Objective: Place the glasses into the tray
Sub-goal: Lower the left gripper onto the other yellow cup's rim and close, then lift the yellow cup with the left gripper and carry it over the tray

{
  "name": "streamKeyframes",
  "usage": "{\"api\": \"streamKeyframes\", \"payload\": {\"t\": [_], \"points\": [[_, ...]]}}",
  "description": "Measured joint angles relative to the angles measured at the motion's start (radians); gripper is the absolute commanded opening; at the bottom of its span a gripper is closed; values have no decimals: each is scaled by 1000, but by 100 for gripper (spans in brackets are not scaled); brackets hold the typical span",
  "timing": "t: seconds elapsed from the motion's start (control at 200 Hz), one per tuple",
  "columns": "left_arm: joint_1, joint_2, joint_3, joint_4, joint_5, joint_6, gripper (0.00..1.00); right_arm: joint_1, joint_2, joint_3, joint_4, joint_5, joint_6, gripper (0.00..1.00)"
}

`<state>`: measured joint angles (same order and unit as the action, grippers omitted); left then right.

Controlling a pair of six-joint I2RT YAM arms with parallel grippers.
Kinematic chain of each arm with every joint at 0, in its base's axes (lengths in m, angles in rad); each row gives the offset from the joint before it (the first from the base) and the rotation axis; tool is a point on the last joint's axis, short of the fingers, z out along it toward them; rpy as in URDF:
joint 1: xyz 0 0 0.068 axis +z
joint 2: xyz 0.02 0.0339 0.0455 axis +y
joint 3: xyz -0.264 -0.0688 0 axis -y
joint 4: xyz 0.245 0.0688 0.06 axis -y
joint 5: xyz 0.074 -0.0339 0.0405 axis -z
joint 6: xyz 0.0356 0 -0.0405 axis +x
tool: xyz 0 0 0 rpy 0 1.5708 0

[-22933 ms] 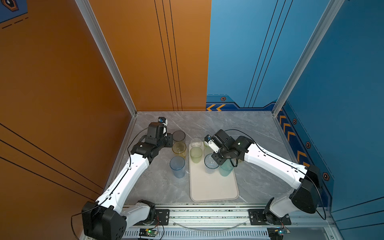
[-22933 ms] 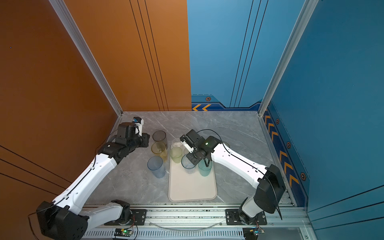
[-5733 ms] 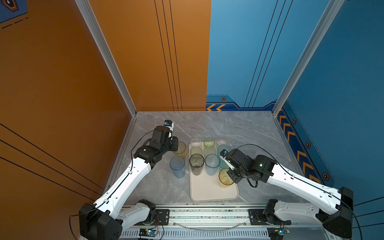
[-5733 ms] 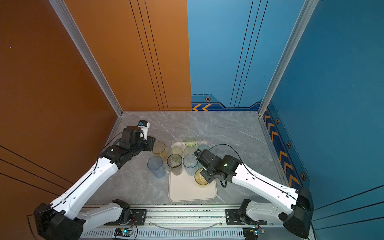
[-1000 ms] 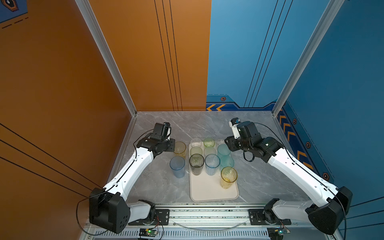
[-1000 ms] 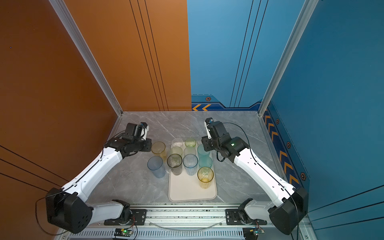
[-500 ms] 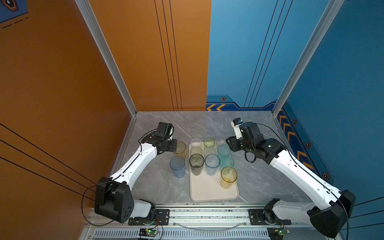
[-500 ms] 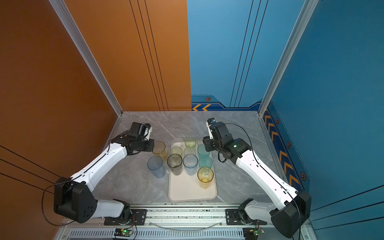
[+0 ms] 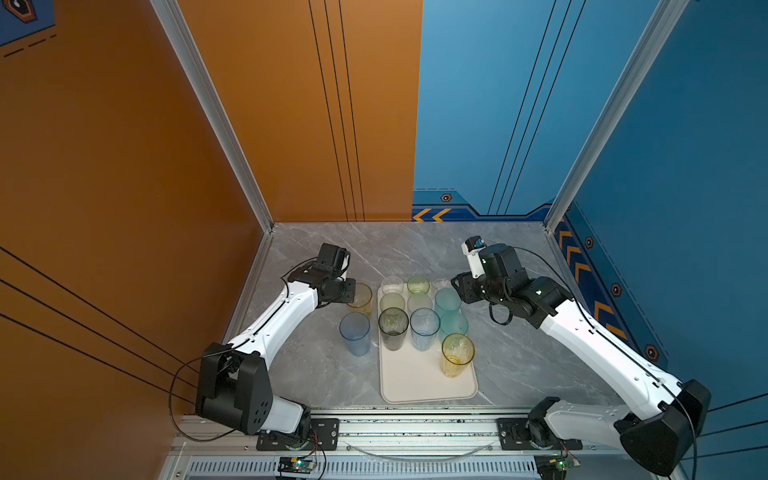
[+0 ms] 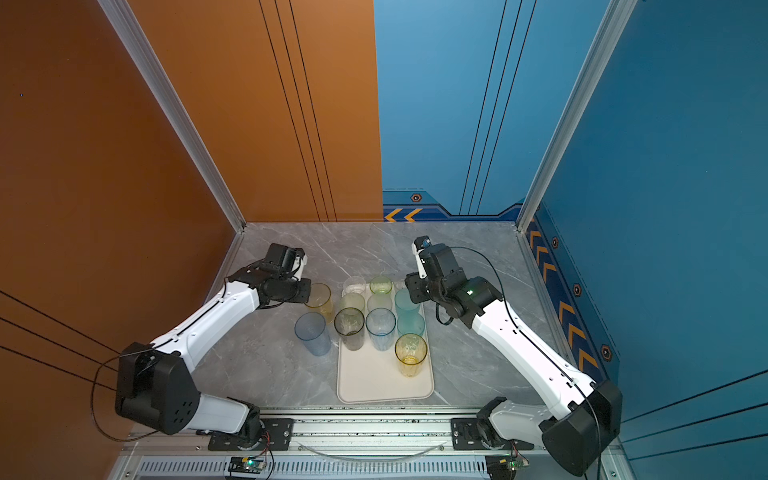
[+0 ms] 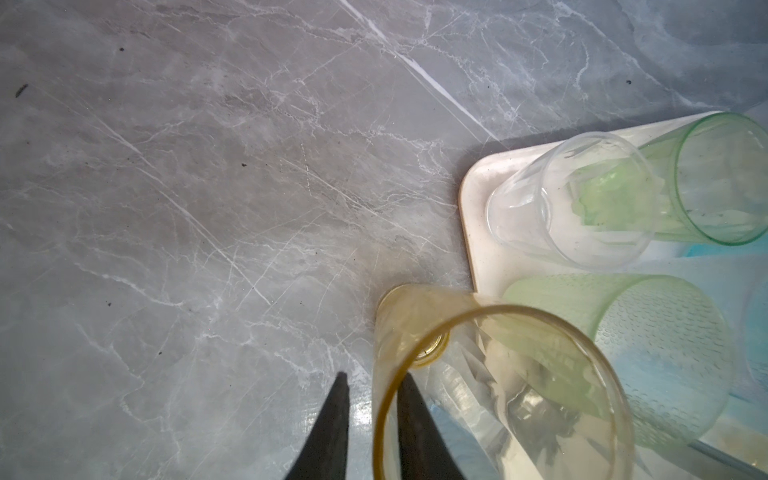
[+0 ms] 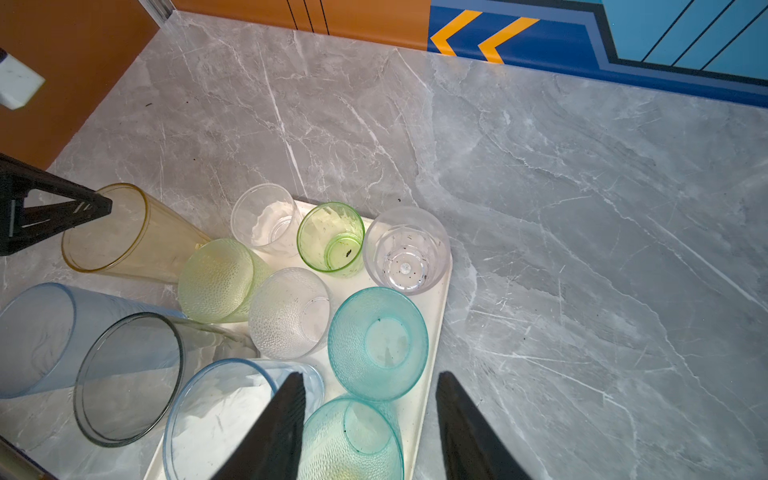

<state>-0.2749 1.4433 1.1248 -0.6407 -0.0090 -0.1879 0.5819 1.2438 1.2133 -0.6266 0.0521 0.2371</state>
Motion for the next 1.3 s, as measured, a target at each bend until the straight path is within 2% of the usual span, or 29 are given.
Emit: {"api": "streamKeyframes", "payload": {"t": [0.401, 0.786, 1.302], "points": [[-1, 13, 14, -3, 0, 7, 17, -1, 0, -6, 10, 0, 0, 50], [-2, 26, 28, -11, 0, 15, 6, -6, 0, -23, 13, 0, 0, 50], [-8, -4, 32, -27, -47, 31, 4, -7, -11, -54, 19, 0, 5, 50]]}}
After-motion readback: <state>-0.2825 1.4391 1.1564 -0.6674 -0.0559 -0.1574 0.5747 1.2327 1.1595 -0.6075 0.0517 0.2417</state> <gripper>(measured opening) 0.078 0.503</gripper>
